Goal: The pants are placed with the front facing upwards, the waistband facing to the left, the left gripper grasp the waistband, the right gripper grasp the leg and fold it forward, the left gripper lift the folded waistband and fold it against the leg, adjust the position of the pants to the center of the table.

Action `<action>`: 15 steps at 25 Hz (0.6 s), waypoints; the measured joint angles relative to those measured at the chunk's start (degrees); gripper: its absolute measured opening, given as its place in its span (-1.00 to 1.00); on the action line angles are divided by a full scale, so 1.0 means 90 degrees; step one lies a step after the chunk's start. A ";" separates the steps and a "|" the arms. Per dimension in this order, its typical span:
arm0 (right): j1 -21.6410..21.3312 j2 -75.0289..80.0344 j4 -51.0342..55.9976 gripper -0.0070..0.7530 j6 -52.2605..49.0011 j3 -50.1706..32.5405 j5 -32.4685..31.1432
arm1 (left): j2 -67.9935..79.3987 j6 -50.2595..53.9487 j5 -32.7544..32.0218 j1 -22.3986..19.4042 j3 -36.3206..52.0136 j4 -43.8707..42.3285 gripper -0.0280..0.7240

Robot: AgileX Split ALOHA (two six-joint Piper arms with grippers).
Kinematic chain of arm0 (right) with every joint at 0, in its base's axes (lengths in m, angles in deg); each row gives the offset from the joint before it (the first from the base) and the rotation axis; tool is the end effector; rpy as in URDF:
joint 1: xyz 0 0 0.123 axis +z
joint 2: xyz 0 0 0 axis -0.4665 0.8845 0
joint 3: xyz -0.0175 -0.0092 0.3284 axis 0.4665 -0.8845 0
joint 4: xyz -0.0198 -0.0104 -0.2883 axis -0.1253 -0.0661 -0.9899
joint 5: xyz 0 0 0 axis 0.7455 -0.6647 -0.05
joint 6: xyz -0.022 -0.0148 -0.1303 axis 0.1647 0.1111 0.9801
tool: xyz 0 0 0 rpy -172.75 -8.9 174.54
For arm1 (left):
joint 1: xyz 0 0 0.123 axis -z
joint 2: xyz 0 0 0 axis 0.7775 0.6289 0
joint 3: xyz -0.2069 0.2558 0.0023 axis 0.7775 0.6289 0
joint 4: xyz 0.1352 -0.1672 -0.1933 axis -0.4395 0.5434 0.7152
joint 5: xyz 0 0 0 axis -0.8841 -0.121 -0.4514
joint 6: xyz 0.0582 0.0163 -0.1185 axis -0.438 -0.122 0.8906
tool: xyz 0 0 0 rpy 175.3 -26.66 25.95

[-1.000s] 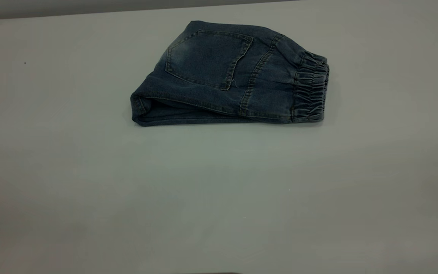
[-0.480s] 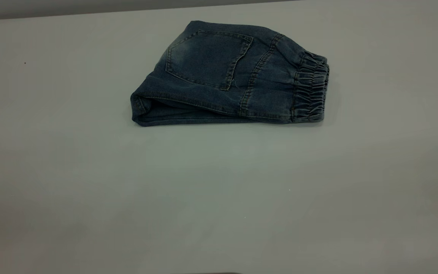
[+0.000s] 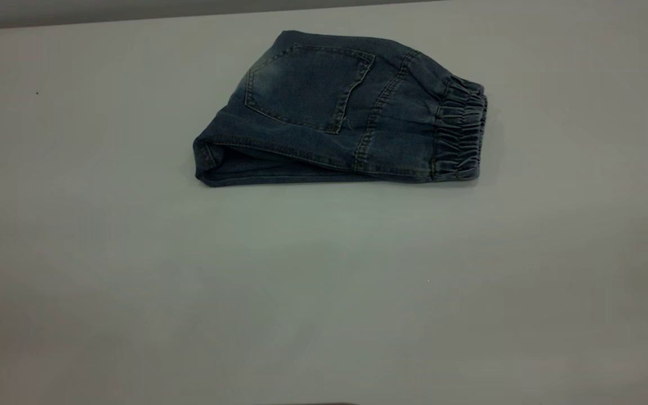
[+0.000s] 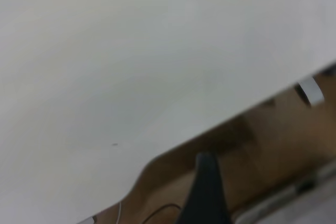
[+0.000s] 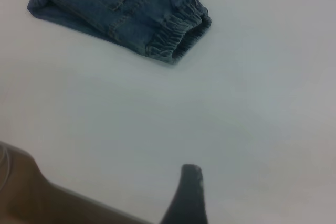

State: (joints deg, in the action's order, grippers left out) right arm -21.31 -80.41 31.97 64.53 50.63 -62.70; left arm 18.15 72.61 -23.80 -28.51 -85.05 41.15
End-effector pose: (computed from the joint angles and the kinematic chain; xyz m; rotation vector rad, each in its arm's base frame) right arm 0.0121 0.0255 0.2596 -0.3458 2.1120 0.1936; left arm 0.0434 -0.0202 0.2592 0.4773 2.2775 -0.2082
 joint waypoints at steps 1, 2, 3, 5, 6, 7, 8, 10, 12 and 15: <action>0.0000 0.0000 0.0007 0.54 0.0000 0.0000 0.0000 | -0.0094 0.0000 0.0000 -0.0329 0.0000 0.0000 0.55; -0.0025 0.0000 0.0007 0.54 0.0000 0.0000 0.0000 | -0.0214 0.0000 0.0000 -0.0615 0.0000 0.0000 0.55; -0.0060 0.0000 0.0013 0.54 0.0000 0.0000 0.0000 | -0.0347 0.0000 -0.0007 -0.0956 0.0000 0.0000 0.55; -0.0226 0.0000 0.0022 0.54 0.0000 0.0000 0.0000 | -0.0626 0.0000 -0.0013 -0.1511 0.0000 0.0000 0.55; -0.0317 0.0000 0.0027 0.54 0.0000 0.0000 0.0000 | -0.0785 0.0000 -0.0013 -0.1765 0.0000 0.0000 0.55; -0.0433 0.0000 0.0027 0.54 0.0000 0.0000 0.0000 | -0.0941 0.0000 -0.0013 -0.1987 0.0000 0.0000 0.55; -0.0540 0.0000 0.0027 0.54 0.0000 0.0000 0.0005 | -0.1069 0.0000 -0.0013 -0.2178 0.0000 0.0000 0.55; -0.0711 0.0000 0.0029 0.54 0.0000 0.0000 0.0005 | -0.1324 0.0000 -0.0026 -0.2457 0.0000 0.0000 0.55; -0.0865 0.0000 0.0035 0.54 0.0000 0.0000 0.0005 | -0.1421 0.0000 -0.0041 -0.2634 0.0000 0.0000 0.55; -0.1029 0.0000 0.0035 0.54 0.0000 0.0000 0.0005 | -0.1428 0.0000 -0.0056 -0.2706 0.0000 0.0000 0.55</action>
State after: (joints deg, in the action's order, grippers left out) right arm -30.57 -80.41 32.28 64.53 50.63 -62.65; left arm 5.29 72.61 -24.30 -52.86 -85.05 41.15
